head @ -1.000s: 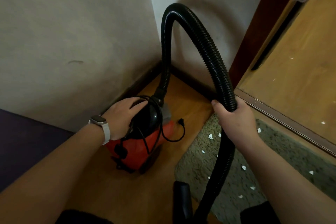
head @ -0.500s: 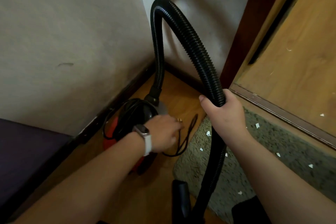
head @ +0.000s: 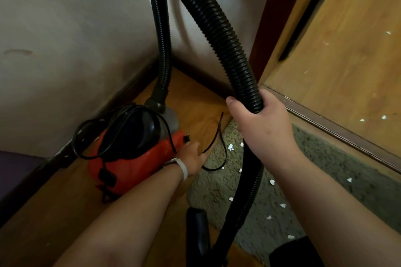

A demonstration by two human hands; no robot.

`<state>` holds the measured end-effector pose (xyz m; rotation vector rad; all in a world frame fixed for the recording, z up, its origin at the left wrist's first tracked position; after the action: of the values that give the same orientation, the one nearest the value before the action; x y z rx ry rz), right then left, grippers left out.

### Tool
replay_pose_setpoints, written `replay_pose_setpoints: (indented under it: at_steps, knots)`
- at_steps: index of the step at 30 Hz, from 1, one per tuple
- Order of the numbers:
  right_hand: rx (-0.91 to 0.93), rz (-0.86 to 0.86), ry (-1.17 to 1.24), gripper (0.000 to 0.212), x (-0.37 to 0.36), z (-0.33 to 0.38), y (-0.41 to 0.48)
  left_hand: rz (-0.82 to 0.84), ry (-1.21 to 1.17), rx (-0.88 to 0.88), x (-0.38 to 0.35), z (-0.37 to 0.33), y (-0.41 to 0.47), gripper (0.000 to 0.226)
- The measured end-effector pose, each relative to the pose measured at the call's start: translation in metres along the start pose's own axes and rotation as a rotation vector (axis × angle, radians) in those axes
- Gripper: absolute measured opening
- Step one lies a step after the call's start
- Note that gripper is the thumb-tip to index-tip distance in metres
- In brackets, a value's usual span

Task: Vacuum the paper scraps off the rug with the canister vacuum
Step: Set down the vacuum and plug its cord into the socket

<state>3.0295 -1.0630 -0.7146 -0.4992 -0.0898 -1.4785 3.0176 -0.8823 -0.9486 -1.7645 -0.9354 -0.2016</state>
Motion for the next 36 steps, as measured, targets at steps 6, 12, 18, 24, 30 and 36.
replay_pose_setpoints:
  at_steps: [6, 12, 18, 24, 30, 36]
  knots:
    - [-0.036, 0.023, -0.066, 0.031, 0.009, -0.006, -0.010, -0.261, -0.369, 0.294, -0.001, 0.020, 0.037, 0.059]
    - [-0.042, 0.035, -0.074, 0.031, 0.015, -0.015, -0.016, -0.305, -0.296, 0.385, -0.011, 0.036, 0.052, 0.036]
    - [-0.056, 0.043, -0.093, 0.029, 0.018, -0.017, -0.016, -0.332, -0.299, 0.291, -0.013, 0.035, 0.044, 0.024]
    - [-0.069, 0.043, -0.091, 0.026, 0.012, -0.018, -0.007, -0.471, -0.602, -0.091, 0.010, 0.002, 0.006, 0.020]
    - [-0.050, 0.030, -0.085, 0.019, -0.002, -0.013, 0.003, -0.546, -0.821, -0.225, 0.084, -0.025, -0.085, 0.011]
    - [-0.061, -0.034, -0.064, 0.022, -0.007, 0.007, -0.009, -0.648, -0.958, -0.266, 0.155, -0.028, -0.183, 0.005]
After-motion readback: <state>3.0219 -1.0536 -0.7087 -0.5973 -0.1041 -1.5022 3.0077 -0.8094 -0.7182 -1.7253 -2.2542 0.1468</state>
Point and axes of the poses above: each hand's wrist, its own y-axis towards the middle knuckle, its own x-axis out of the back of the hand, z = x × y, the point moved 6 cm from there along y, towards the middle knuckle, and after that the axes turned 9 degrees about z, right-handed, at the moved point
